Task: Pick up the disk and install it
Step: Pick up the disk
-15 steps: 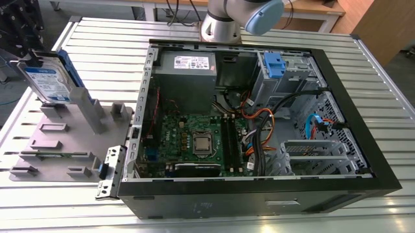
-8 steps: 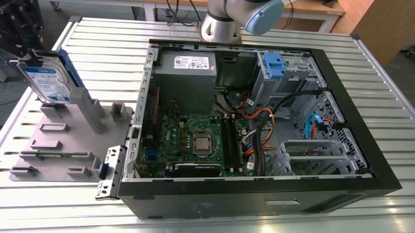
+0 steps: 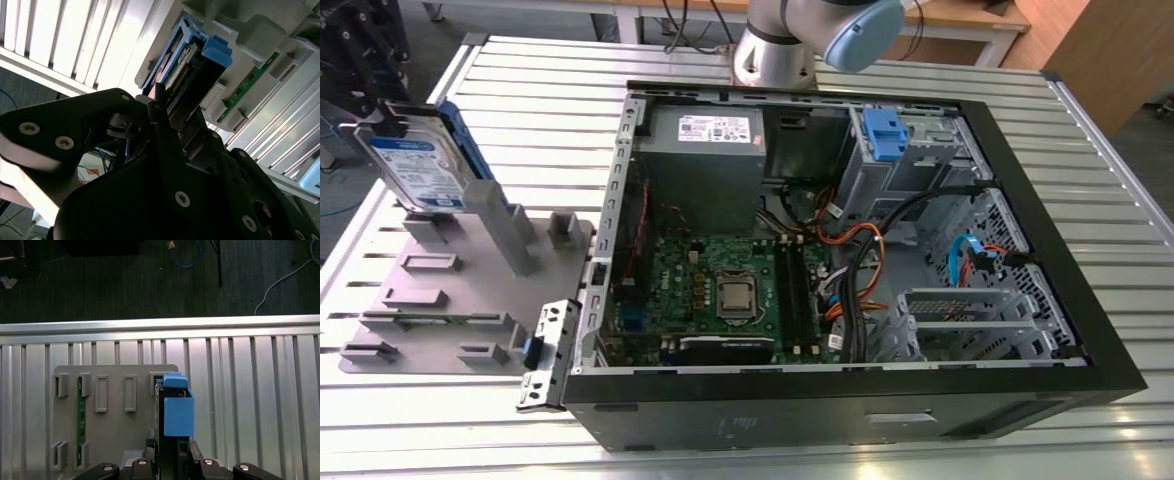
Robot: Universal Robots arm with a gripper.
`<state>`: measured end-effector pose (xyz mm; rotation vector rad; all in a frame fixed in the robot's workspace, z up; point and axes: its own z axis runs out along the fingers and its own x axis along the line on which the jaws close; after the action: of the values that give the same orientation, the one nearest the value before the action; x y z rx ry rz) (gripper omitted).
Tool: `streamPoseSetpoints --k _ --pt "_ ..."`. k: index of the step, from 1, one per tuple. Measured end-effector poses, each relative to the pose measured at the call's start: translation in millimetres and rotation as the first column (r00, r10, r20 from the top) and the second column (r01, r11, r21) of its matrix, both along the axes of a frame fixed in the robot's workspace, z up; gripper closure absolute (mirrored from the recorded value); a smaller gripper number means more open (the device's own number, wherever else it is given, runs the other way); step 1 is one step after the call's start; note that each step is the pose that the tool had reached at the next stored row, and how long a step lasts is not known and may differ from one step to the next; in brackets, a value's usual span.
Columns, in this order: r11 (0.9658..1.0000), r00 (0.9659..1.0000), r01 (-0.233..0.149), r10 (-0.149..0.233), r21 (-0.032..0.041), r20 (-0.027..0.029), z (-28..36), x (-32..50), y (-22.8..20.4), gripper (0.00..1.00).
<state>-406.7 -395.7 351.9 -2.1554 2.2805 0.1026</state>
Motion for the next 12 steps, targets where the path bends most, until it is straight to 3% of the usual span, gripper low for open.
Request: streamPoseSetpoints --k 6,12 --pt "1.0000 1.0000 0.000 0.000 0.0000 0.0000 4.2 0.0 0.0 0.65" --pt "1.0000 1.0000 0.000 0.000 -0.0001 -0.0001 16.1 0.0 0.0 0.65"
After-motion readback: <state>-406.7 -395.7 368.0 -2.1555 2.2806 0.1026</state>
